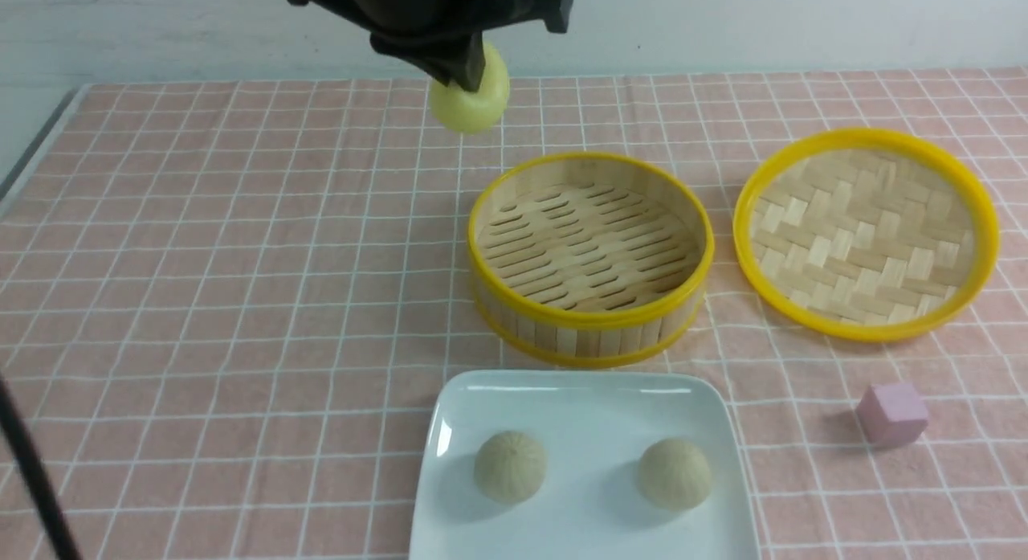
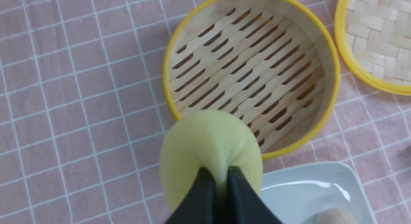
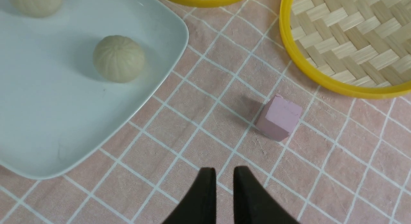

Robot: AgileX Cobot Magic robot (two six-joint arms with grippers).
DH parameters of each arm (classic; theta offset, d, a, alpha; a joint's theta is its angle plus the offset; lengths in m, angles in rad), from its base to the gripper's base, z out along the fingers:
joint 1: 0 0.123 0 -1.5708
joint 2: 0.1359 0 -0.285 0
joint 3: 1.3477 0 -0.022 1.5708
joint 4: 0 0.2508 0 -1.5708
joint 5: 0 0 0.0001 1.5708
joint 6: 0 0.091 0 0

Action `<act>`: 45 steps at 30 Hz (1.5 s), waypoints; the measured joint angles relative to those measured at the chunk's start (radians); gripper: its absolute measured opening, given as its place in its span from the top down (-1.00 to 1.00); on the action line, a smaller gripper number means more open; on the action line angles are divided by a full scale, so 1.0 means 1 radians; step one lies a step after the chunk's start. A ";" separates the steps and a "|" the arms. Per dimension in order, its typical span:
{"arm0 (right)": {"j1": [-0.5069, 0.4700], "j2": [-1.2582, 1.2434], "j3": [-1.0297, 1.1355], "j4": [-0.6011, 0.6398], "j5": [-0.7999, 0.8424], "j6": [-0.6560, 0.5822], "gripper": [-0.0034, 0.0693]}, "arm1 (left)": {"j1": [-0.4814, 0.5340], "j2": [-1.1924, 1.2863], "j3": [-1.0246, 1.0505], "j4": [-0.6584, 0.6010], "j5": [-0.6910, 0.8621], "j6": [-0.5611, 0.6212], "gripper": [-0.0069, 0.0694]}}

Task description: Put the steamed buns into the plate on the pink tablecloth.

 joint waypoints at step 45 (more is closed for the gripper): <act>0.001 0.000 -0.041 0.053 0.091 0.000 0.65 | -0.306 -0.185 1.018 0.050 -0.563 -0.583 -0.25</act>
